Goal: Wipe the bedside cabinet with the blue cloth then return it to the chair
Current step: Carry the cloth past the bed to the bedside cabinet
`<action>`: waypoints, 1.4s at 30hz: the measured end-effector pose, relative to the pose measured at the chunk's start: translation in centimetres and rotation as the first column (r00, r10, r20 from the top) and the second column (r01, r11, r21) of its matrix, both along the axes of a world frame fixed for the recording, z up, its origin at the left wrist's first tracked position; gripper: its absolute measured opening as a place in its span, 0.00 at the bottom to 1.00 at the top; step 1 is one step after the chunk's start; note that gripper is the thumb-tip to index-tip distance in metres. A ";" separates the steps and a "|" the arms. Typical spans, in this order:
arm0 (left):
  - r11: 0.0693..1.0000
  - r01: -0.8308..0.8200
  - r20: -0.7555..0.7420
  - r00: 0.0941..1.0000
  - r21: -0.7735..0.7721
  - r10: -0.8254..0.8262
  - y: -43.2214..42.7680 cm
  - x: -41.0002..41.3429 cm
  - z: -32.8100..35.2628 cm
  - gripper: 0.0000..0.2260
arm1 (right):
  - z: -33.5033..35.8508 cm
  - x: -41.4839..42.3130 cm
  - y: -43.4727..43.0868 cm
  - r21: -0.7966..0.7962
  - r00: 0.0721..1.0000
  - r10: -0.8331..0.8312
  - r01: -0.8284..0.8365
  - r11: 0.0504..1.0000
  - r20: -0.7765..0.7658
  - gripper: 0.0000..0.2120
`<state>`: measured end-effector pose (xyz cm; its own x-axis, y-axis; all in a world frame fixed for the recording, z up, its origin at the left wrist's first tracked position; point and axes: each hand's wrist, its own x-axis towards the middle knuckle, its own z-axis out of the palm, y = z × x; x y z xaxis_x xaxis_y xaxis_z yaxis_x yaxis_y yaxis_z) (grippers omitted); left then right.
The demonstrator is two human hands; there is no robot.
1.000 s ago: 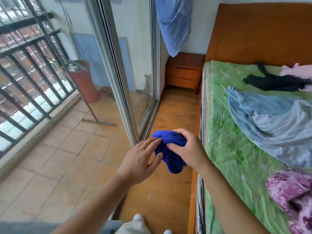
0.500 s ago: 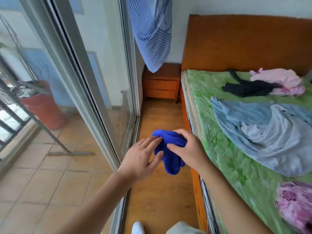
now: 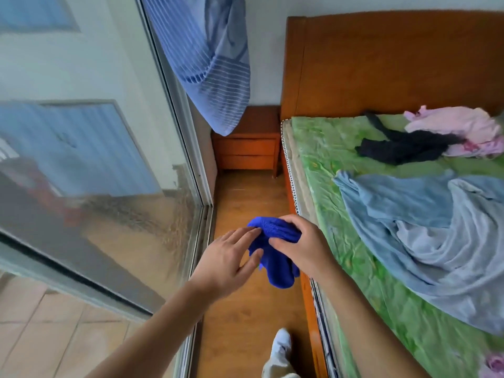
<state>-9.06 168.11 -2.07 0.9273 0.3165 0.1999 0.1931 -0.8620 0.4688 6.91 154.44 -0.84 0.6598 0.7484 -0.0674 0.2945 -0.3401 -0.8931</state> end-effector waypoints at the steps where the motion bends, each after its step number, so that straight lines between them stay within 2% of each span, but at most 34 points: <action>1: 1.000 -0.011 0.006 1.000 0.020 0.011 0.9 1.9 0.4 0.22 | 0.2 2.0 1.0 -0.002 1.000 0.008 -0.008 1.000 0.006 0.15; 7: 0.998 -0.060 0.025 0.998 0.011 0.060 4.6 12.3 2.1 0.23 | 1.4 12.4 5.4 0.038 0.999 -0.029 0.028 0.999 0.017 0.15; 9: 0.998 -0.059 0.026 0.998 0.008 0.058 5.4 15.1 0.0 0.23 | -0.7 14.9 6.4 0.041 0.999 -0.034 0.033 0.999 0.019 0.15; 16: 0.999 0.019 -0.005 1.000 -0.035 -0.019 11.1 25.0 -3.2 0.22 | -3.7 23.8 10.7 0.012 0.991 -0.114 0.115 0.993 -0.064 0.13; 23: 0.995 0.082 0.018 0.997 -0.056 -0.081 21.0 36.0 -4.7 0.23 | -4.2 33.9 19.8 -0.035 0.982 -0.189 0.189 0.981 -0.012 0.12; 30: 0.978 0.205 0.091 0.975 -0.042 -0.201 31.1 46.9 -3.1 0.23 | -3.2 42.7 28.7 0.020 0.945 -0.328 0.328 0.945 0.011 0.11; 35: 0.968 0.242 0.108 0.966 -0.070 -0.234 36.7 52.7 -4.3 0.23 | -4.7 48.5 33.9 0.030 0.945 -0.328 0.328 0.944 -0.003 0.12; 39: 0.978 0.186 0.063 0.982 -0.091 -0.181 41.4 57.6 -6.3 0.24 | -6.2 53.7 38.9 0.006 0.954 -0.300 0.300 0.954 -0.016 0.13; 42: 0.981 0.169 0.052 0.985 -0.091 -0.164 45.1 61.4 -11.5 0.23 | -11.3 58.0 43.1 -0.015 0.969 -0.245 0.245 0.969 -0.026 0.14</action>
<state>52.38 213.23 -13.53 0.9595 0.1778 0.2184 0.0279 -0.8316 0.5547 64.89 197.52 -12.11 0.8206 0.5634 -0.0957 0.1763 -0.4089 -0.8954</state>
